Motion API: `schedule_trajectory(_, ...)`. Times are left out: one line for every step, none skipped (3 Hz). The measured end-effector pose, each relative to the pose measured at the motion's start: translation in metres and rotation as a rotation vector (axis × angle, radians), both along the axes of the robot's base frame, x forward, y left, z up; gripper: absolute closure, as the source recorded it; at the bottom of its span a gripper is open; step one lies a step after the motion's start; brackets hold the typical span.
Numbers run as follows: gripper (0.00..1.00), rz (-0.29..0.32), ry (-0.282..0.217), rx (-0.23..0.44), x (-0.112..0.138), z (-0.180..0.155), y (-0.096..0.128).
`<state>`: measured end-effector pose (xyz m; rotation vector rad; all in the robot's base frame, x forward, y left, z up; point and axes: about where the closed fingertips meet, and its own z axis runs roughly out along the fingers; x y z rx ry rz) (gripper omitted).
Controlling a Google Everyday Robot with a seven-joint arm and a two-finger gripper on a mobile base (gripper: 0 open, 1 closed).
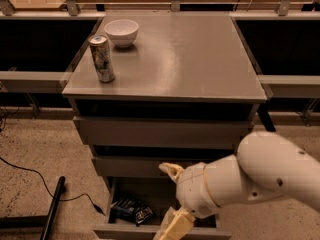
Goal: Pick blue chip bag from bottom drawer and place on counter
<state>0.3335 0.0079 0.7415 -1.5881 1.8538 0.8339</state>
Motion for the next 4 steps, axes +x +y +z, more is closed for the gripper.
schedule_trajectory(0.0, -0.043, -0.063, 0.038, 0.0, -0.007, 0.003)
schedule_trajectory(0.0, -0.042, -0.07, 0.028, 0.003, -0.006, 0.0)
schedule_trajectory(0.0, -0.116, -0.081, 0.071, 0.015, -0.022, -0.003)
schedule_trajectory(0.0, -0.195, -0.081, 0.163, 0.009, -0.074, 0.005)
